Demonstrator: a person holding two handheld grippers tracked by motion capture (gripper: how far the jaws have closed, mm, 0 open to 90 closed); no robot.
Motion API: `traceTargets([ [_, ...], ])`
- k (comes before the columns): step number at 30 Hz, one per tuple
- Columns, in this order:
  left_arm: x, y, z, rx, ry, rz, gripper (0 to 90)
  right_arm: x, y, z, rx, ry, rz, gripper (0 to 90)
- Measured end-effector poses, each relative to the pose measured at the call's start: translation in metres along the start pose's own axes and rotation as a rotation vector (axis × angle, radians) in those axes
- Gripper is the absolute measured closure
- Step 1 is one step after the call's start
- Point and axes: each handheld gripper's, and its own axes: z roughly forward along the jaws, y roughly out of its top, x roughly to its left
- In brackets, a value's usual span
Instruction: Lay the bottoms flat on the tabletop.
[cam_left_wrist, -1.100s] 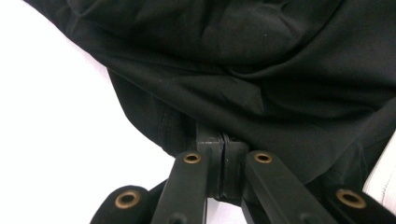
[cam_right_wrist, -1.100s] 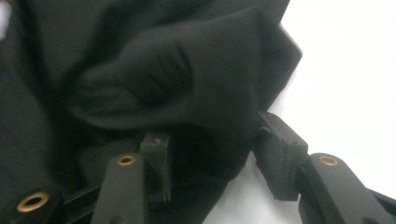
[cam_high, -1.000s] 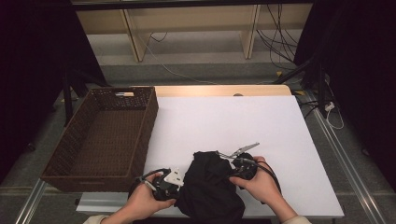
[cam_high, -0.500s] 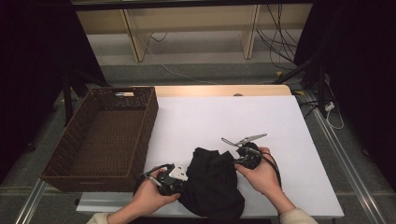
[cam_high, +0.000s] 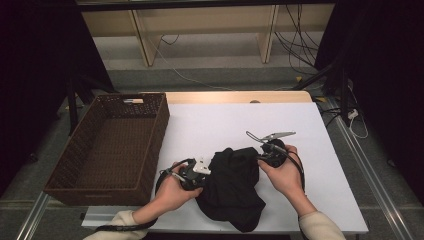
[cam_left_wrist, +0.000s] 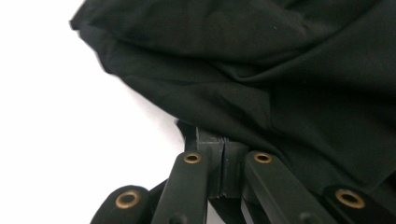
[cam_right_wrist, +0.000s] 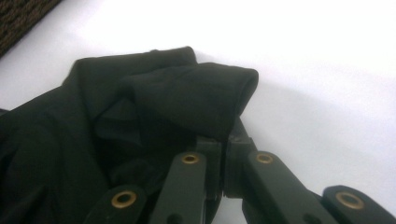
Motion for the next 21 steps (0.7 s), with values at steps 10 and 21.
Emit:
traceTargets([
  [10, 0.017, -0.001, -0.011, -0.042, 0.080, -0.066, 85.9, 0.000, 0.001, -0.002, -0.042, -0.028, -0.011, 88.4],
  [21, -0.033, 0.032, -0.032, -0.168, 0.004, 0.068, 48.7, -0.009, -0.004, 0.001, -0.030, -0.108, 0.002, 82.5],
])
